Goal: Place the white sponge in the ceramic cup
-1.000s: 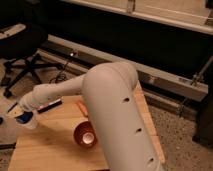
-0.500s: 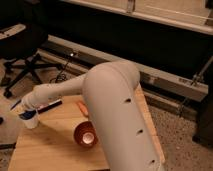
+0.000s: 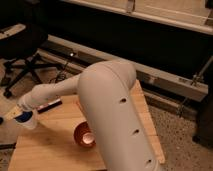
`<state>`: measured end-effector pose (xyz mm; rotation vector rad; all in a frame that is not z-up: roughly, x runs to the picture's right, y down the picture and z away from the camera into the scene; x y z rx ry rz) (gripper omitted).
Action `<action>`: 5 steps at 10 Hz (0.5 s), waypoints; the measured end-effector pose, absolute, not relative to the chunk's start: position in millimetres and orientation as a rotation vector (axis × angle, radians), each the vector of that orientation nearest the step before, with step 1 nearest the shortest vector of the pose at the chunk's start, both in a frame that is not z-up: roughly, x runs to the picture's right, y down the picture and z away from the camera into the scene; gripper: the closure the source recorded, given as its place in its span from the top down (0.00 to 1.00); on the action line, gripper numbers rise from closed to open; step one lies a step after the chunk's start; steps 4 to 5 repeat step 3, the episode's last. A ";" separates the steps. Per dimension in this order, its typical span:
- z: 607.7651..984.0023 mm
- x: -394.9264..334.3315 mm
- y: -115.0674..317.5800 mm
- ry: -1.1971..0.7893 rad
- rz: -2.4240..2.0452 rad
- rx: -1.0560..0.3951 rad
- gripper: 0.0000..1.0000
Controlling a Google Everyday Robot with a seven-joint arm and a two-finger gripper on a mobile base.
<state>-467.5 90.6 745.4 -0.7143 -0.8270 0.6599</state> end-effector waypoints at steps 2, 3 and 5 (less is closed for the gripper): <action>744.8 -464.3 88.9 -0.822 0.660 -0.713 0.80; 744.2 -458.5 86.9 -0.816 0.663 -0.718 0.80; 744.2 -458.5 86.9 -0.816 0.663 -0.718 0.80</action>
